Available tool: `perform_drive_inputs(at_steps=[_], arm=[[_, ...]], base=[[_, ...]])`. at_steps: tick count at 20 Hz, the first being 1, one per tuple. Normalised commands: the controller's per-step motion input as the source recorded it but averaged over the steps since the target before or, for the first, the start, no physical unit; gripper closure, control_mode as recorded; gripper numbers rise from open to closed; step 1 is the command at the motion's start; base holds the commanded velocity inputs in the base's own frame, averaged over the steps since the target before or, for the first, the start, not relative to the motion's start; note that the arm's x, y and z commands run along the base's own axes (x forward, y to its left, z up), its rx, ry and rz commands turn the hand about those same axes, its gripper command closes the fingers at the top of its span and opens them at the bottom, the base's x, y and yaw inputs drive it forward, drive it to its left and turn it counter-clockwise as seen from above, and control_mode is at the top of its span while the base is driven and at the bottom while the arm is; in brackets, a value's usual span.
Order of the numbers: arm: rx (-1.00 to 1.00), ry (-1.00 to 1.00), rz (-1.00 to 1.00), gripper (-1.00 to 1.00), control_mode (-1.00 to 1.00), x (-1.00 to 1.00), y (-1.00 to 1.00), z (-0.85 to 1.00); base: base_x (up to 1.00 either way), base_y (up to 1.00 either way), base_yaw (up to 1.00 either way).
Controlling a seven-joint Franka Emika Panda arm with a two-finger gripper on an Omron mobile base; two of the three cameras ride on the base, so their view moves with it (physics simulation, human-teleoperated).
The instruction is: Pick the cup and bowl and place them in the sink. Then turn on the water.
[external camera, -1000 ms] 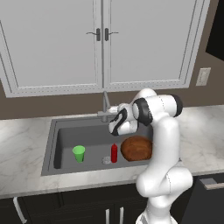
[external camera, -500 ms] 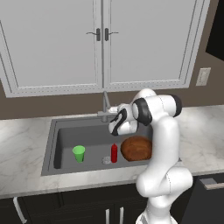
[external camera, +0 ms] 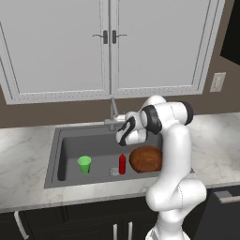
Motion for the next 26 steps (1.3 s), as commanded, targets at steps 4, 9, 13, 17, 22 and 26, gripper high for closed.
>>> perform_drive_inputs(at_steps=[4, 9, 13, 17, 22, 26], arm=[[0.00, 0.00, 0.00, -1.00, -1.00, 0.01, 0.01, -0.06], [0.00, 0.00, 0.00, -1.00, -1.00, 0.04, 0.03, -0.06], [0.00, 0.00, 0.00, -1.00, -1.00, 0.10, 0.01, -0.01], [0.00, 0.00, 0.00, -1.00, -1.00, 0.14, 0.00, 0.00], [0.00, 0.00, 0.00, -1.00, -1.00, 0.08, 0.00, 0.00], [0.00, 0.00, 0.00, -1.00, -1.00, 0.07, 0.00, -0.01]], base=[[0.00, 0.00, 0.00], [0.00, 0.00, 0.00], [0.00, 0.00, 0.00], [0.00, 0.00, 0.00], [0.00, 0.00, 0.00], [0.00, 0.00, 0.00]])
